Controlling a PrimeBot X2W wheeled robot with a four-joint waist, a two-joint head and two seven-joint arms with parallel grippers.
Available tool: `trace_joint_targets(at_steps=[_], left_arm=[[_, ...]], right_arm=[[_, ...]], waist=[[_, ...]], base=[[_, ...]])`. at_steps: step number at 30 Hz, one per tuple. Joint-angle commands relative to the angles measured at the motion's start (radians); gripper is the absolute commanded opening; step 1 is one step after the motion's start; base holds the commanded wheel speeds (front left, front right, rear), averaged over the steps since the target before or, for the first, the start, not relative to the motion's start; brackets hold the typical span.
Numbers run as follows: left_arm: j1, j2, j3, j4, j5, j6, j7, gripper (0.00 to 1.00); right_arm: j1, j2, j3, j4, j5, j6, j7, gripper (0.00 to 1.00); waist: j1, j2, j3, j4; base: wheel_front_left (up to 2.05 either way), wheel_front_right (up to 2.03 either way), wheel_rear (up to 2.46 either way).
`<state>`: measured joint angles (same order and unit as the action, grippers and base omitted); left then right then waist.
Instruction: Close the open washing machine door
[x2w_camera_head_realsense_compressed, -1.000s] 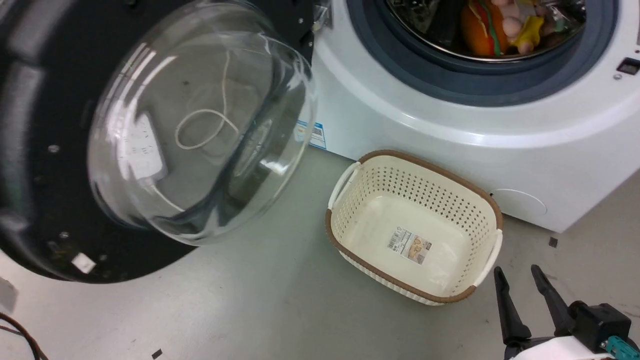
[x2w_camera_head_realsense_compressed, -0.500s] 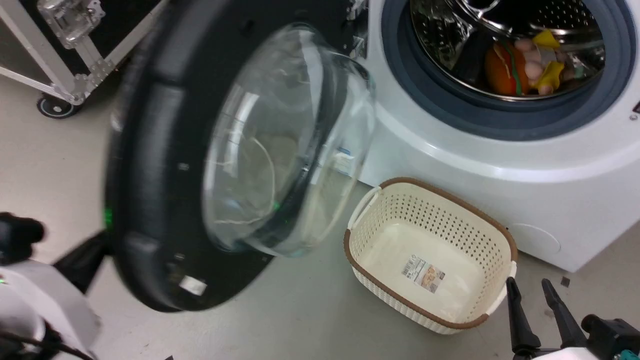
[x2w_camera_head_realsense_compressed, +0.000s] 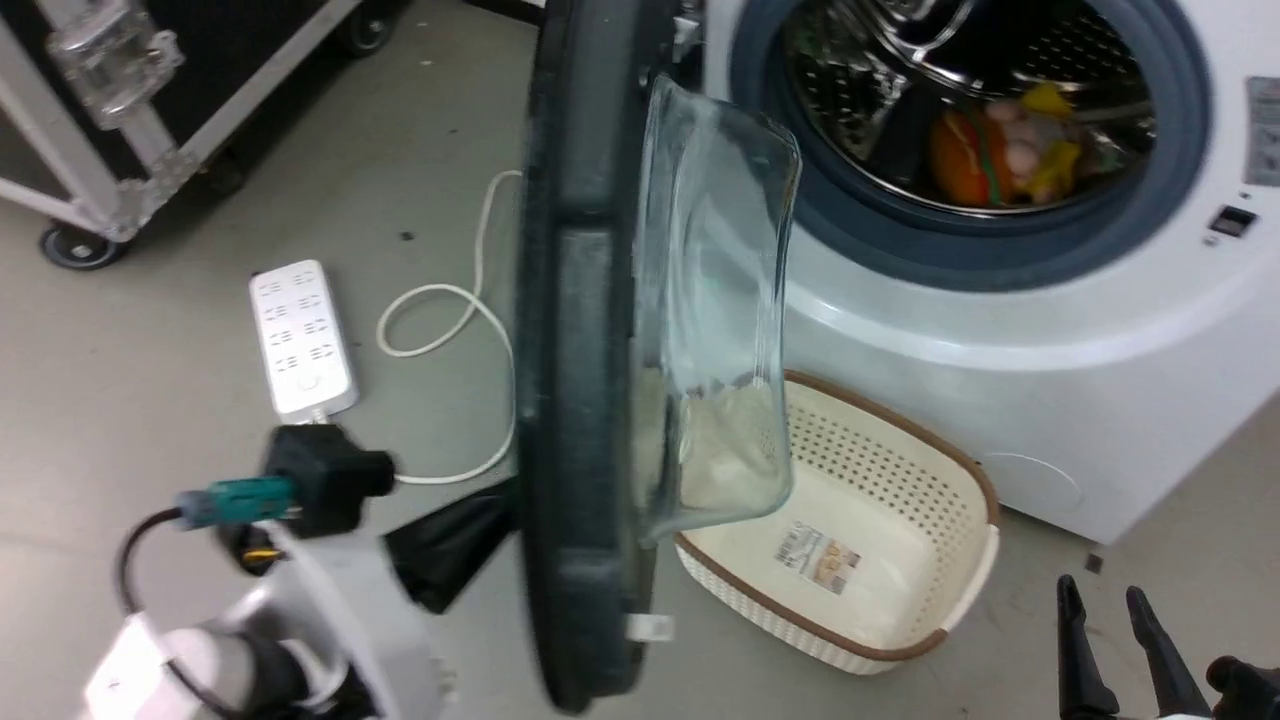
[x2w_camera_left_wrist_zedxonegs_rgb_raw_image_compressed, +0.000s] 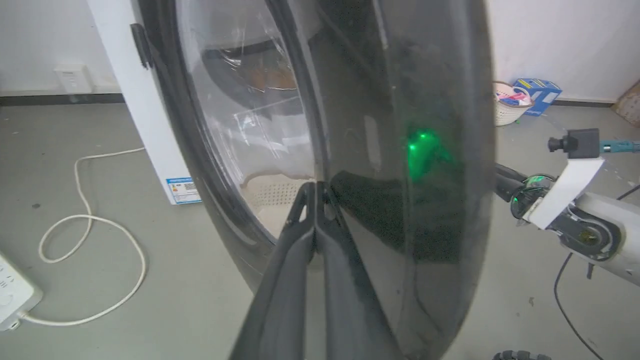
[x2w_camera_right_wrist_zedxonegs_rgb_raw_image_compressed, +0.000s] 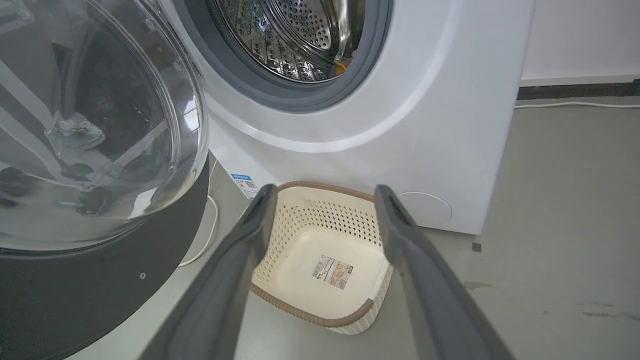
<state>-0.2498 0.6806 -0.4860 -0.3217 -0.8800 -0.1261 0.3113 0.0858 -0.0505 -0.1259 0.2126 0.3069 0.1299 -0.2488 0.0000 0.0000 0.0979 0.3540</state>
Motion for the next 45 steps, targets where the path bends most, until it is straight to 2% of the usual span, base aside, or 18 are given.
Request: trace_joint_targets(at_steps=[1,7,14,18,19,20,23,26,30,40,45], left_arm=[[-0.03,-0.025,-0.027,0.01,-0.003,-0.005,-0.013,0.0],[-0.125,-0.118,-0.122,0.113,0.006,-0.005,-0.08,0.0],[-0.22,-0.228,-0.17,0.282,0.058,-0.003,-0.166,0.0],[-0.283,-0.288,-0.179,0.384,0.102,0.009,-0.208,0.0],[-0.283,-0.288,-0.179,0.384,0.102,0.009,-0.208,0.0],[-0.319,-0.317,-0.179,0.436,0.124,0.018,-0.234,0.0],[-0.378,-0.357,-0.17,0.518,0.156,0.04,-0.276,0.0],[-0.419,-0.375,-0.163,0.576,0.179,0.055,-0.3,0.0],[-0.515,-0.406,-0.15,0.724,0.213,0.075,-0.341,0.0],[-0.712,-0.446,-0.102,0.958,0.227,0.094,-0.411,0.0],[-0.758,-0.466,-0.101,1.009,0.221,0.078,-0.428,0.0]], right_arm=[[-0.012,0.0,0.0,0.003,0.0,0.001,-0.007,1.0],[-0.03,0.0,0.023,0.006,0.001,0.001,-0.01,1.0],[-0.073,0.0,0.099,0.004,0.015,0.001,-0.012,1.0],[-0.105,0.0,0.152,0.006,0.023,0.001,-0.012,1.0],[-0.105,0.0,0.152,0.006,0.023,0.001,-0.012,1.0],[-0.12,0.0,0.17,0.006,0.029,0.001,-0.013,1.0],[-0.143,0.0,0.19,0.002,0.039,0.001,-0.013,1.0],[-0.159,0.0,0.202,0.0,0.046,0.001,-0.013,1.0],[-0.184,0.0,0.224,-0.003,0.063,0.001,-0.013,1.0],[-0.217,0.0,0.25,-0.013,0.083,0.001,-0.013,1.0],[-0.221,0.0,0.248,-0.01,0.084,0.001,-0.013,1.0]], waist=[[0.0,0.0,0.005,-0.034],[0.0,0.0,0.017,-0.133],[0.0,0.0,0.046,-0.276],[0.0,0.0,0.069,-0.365],[0.0,0.0,0.069,-0.365],[0.0,0.0,0.081,-0.405],[0.0,0.0,0.101,-0.461],[0.0,0.0,0.113,-0.497],[0.0,0.0,0.14,-0.565],[0.0,0.0,0.197,-0.618],[0.0,0.0,0.193,-0.603]], base=[[0.0,0.0,0.0],[0.0,0.0,0.0],[0.0,0.0,0.0],[0.0,0.0,0.0],[0.0,0.0,0.0],[0.0,0.0,0.0],[0.0,0.0,0.0],[0.0,0.0,0.0],[0.0,0.0,0.0],[0.0,0.0,0.0],[0.0,0.0,0.0]])
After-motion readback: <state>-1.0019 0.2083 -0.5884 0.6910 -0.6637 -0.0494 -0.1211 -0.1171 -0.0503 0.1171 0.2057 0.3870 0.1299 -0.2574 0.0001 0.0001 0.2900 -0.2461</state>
